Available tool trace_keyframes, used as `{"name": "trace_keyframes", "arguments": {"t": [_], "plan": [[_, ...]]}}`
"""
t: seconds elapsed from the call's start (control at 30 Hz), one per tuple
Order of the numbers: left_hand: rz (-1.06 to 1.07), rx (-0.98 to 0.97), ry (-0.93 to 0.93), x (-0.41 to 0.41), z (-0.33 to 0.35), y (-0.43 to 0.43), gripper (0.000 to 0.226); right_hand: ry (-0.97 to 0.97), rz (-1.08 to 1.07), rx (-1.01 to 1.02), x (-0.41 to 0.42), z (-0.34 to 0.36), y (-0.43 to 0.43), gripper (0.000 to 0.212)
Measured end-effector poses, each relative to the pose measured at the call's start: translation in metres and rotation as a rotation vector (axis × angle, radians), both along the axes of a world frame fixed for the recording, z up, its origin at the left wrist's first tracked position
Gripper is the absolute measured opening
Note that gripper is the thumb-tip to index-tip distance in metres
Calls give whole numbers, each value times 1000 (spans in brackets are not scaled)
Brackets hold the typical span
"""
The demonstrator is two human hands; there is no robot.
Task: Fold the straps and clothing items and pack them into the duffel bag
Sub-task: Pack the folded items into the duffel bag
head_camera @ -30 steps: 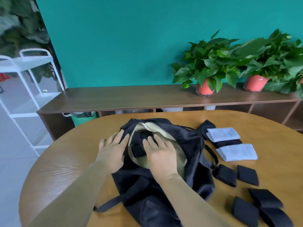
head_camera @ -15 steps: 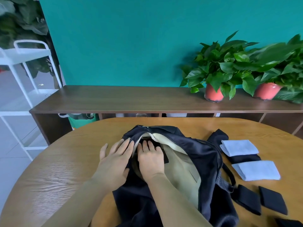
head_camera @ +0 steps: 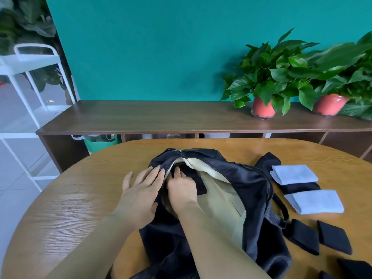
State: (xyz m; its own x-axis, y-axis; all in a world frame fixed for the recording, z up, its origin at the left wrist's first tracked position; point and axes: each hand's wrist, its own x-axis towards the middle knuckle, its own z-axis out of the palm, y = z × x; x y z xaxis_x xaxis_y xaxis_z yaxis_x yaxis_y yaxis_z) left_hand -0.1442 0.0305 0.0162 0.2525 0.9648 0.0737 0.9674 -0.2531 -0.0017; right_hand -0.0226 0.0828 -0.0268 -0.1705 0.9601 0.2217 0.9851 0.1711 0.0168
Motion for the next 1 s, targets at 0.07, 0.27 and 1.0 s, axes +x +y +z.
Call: {"name": "trace_keyframes", "arguments": {"t": [0.07, 0.27, 1.0], "plan": [[2, -1, 3, 0, 0, 0, 84, -11, 49, -36, 1, 0, 2, 40], [13, -6, 31, 1, 2, 0, 83, -50, 66, -44, 8, 8, -3, 39], [50, 25, 111, 55, 26, -43, 78, -24, -330, 198, 262, 16, -170, 57]]}}
